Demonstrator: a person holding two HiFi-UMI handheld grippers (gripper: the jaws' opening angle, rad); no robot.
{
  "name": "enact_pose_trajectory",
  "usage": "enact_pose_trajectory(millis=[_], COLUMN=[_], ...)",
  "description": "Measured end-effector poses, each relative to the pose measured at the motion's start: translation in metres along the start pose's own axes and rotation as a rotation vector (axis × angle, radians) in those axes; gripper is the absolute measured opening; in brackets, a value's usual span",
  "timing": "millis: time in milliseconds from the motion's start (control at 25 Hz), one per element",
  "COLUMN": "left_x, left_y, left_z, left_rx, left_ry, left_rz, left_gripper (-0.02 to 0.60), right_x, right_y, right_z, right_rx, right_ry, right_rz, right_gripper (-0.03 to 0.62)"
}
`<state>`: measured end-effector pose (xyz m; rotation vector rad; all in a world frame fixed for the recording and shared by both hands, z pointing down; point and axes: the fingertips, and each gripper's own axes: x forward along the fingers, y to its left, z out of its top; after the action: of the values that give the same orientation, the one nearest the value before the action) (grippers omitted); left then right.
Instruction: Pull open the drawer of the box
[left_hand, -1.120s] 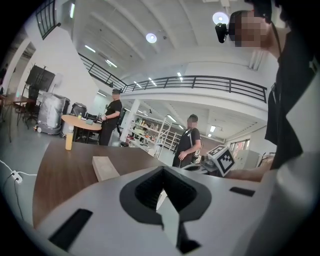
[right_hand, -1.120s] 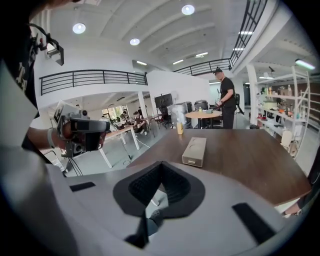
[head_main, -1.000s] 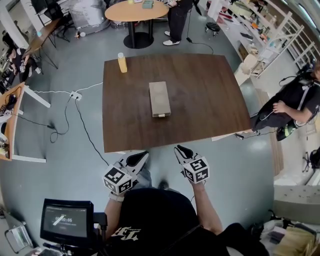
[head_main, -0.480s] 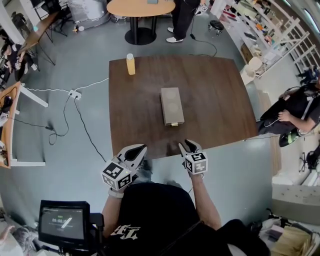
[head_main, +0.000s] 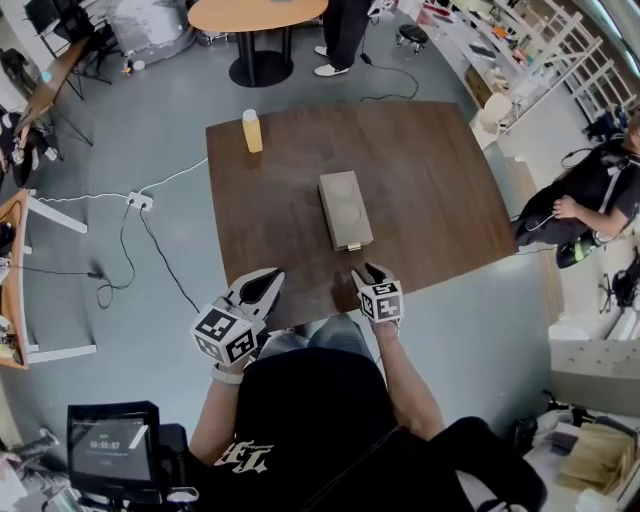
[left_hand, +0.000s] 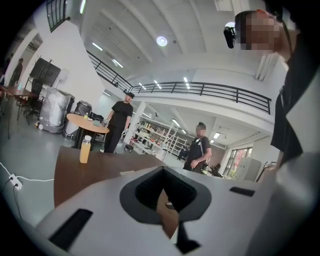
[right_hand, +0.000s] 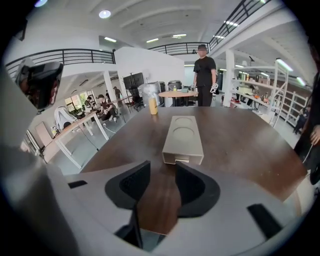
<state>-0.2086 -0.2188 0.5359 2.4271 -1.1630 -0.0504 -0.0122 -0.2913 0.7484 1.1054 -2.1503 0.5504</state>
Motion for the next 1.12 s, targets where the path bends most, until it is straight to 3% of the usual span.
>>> enact_pose_trajectory(millis=[240,400,1120], left_x=[-0.013,-0.023,-0.036], left_y=[0.021,0.03,0.038], left_z=[0.001,-0.002,-0.015], left_rx=[-0.004,-0.011,-0.022], left_ry=[0.018,0.03,0.043], left_rz=[0.02,-0.007,0.015], left_gripper=[0.006,0.006,0.006], right_x=[0.036,0.067,0.125], right_y=[-0.017,-0.022,-0.066], right_z=[-0.012,-0.019,-0.026], right_rx=[0.043,0.08,0.115], right_ry=[0.082,0.135,0.222], right_rz=[-0.056,-0.068,-0.182], right_gripper=[0.166,0.183,0.181])
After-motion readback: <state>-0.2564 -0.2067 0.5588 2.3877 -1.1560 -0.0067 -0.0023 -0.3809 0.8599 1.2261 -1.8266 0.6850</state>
